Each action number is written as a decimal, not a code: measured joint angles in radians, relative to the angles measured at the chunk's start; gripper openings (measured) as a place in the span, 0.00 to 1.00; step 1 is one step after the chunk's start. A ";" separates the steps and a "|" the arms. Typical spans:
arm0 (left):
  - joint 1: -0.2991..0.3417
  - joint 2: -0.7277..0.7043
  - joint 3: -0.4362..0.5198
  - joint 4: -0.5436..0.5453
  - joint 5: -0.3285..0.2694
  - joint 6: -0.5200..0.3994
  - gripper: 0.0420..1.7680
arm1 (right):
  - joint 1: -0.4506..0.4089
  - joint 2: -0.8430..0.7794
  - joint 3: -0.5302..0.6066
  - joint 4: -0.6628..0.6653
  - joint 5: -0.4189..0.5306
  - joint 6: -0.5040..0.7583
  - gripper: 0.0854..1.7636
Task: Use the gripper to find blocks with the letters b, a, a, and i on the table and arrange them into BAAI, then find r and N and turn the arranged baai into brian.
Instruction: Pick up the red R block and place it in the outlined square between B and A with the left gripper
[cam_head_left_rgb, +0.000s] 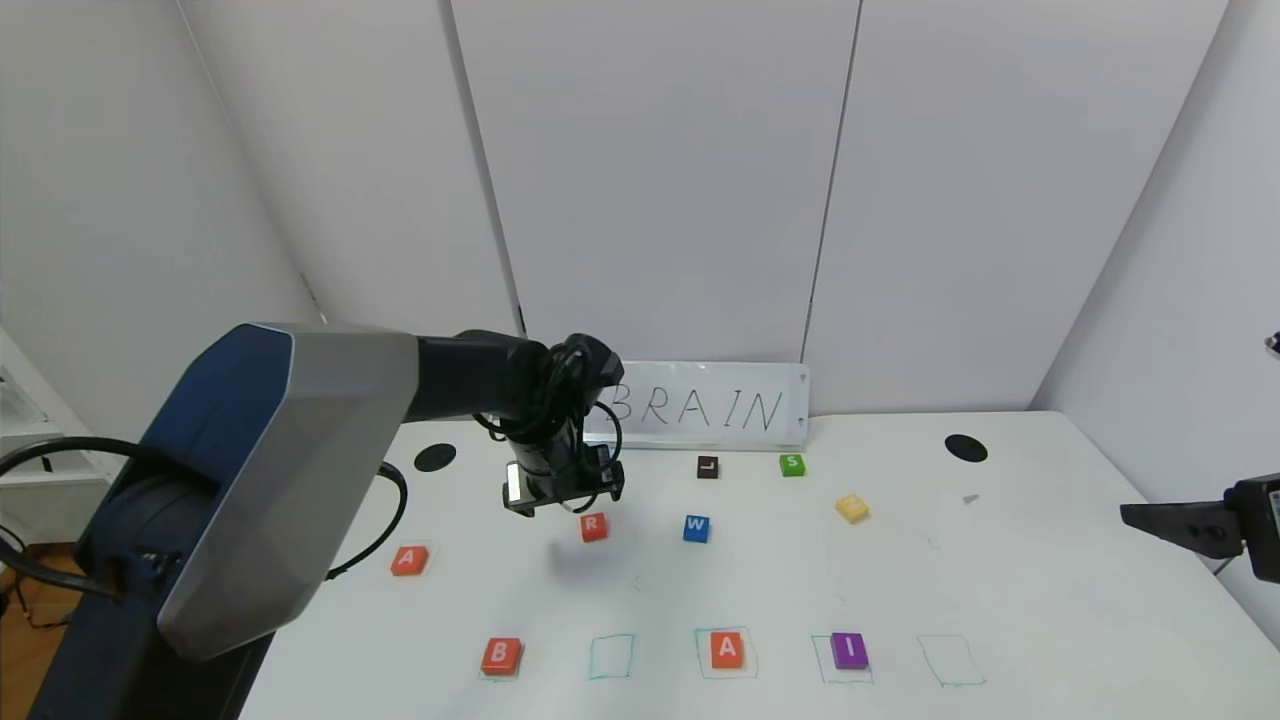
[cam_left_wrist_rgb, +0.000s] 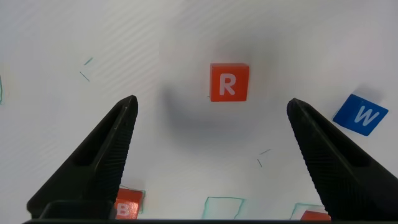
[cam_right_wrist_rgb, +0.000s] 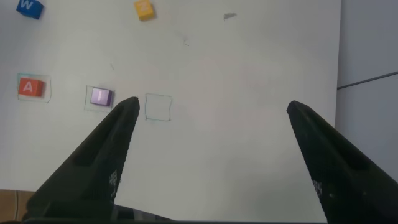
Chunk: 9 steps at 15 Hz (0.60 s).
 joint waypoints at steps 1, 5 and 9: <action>-0.010 0.015 -0.004 -0.006 0.020 -0.006 0.96 | 0.000 0.000 0.000 0.000 0.000 0.000 0.97; -0.030 0.057 -0.010 -0.056 0.042 -0.051 0.96 | 0.000 -0.001 0.000 0.000 0.000 -0.001 0.97; -0.049 0.087 -0.013 -0.081 0.096 -0.091 0.97 | -0.001 -0.003 0.000 0.000 0.000 -0.001 0.97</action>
